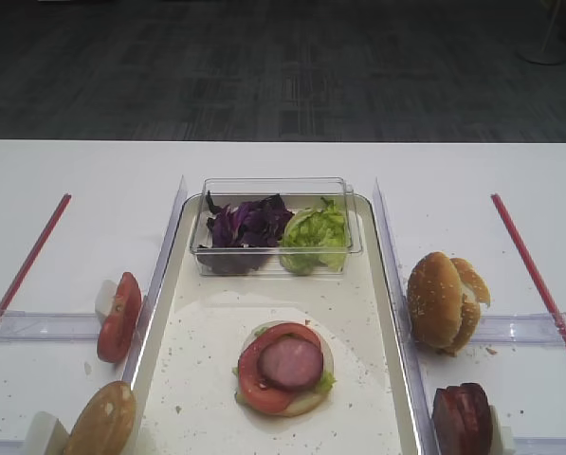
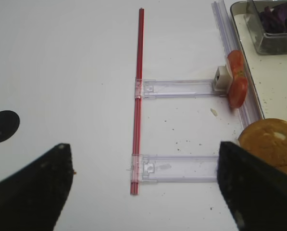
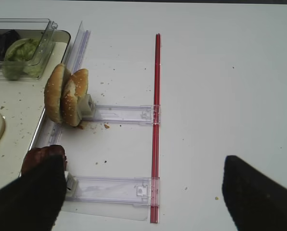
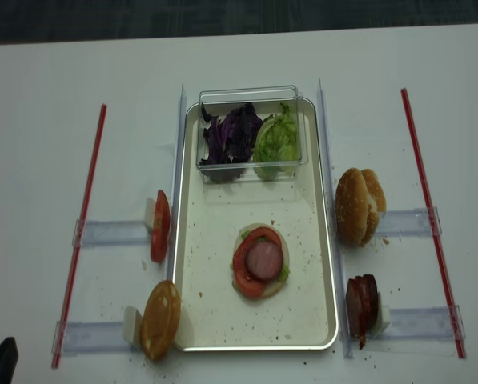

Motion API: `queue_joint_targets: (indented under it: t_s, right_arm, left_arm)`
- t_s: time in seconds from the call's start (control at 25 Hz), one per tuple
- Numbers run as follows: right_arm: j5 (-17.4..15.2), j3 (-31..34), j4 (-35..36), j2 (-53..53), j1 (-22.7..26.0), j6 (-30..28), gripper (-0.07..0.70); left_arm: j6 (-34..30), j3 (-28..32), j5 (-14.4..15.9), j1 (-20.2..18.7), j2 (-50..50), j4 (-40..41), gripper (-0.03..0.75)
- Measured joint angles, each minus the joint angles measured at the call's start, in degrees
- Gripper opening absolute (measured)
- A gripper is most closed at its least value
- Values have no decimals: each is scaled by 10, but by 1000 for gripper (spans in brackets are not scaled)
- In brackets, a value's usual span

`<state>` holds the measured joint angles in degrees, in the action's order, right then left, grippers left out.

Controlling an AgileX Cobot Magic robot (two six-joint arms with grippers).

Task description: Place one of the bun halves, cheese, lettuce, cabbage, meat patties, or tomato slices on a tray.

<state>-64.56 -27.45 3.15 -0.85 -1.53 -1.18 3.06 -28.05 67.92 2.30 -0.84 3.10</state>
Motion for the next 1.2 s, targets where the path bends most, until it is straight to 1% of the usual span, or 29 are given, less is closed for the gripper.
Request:
queue_joint_targets:
  t_s: [1.2]
  right_arm:
    - [0, 0, 0, 0, 0, 0, 668]
  left_arm:
    - [0, 0, 0, 0, 0, 0, 565]
